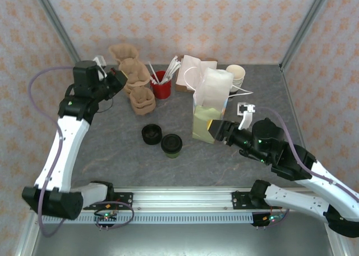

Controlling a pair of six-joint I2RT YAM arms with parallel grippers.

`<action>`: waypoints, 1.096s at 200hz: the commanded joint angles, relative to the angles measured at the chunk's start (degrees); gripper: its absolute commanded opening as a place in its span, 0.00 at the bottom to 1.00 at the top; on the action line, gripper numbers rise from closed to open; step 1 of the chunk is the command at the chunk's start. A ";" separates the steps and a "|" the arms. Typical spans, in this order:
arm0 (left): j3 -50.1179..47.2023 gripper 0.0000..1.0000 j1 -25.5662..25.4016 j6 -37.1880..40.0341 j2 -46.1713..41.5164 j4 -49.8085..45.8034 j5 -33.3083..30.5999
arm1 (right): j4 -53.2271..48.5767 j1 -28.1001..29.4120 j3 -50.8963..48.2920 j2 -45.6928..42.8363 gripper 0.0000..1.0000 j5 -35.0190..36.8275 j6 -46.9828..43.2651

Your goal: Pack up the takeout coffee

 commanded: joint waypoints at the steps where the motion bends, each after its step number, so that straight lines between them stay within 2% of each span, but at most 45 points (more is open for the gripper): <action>1: 0.08 0.03 -2.06 3.44 -6.18 -0.66 5.15 | 9.00 -0.33 -1.40 -0.24 0.57 -4.73 -4.30; 20: -1.21 0.03 -4.35 2.39 -9.86 2.89 10.31 | 13.30 -0.33 -1.46 0.41 0.57 -8.05 -5.98; 61: -5.03 0.04 -10.36 0.13 -16.43 10.69 15.43 | 19.37 -0.28 0.62 3.15 0.56 -14.13 -8.87; 101: -8.86 0.05 -16.76 2.19 -19.54 13.64 16.44 | 22.33 -0.29 4.03 7.85 0.55 -19.33 -9.96; 129: -11.43 0.05 -20.72 2.23 -20.14 15.38 16.33 | 21.82 -0.28 6.25 10.54 0.55 -19.95 -10.28; 219: -13.00 0.05 -23.88 2.37 -19.51 16.46 16.31 | 22.45 -0.28 6.33 10.15 0.51 -19.19 -10.74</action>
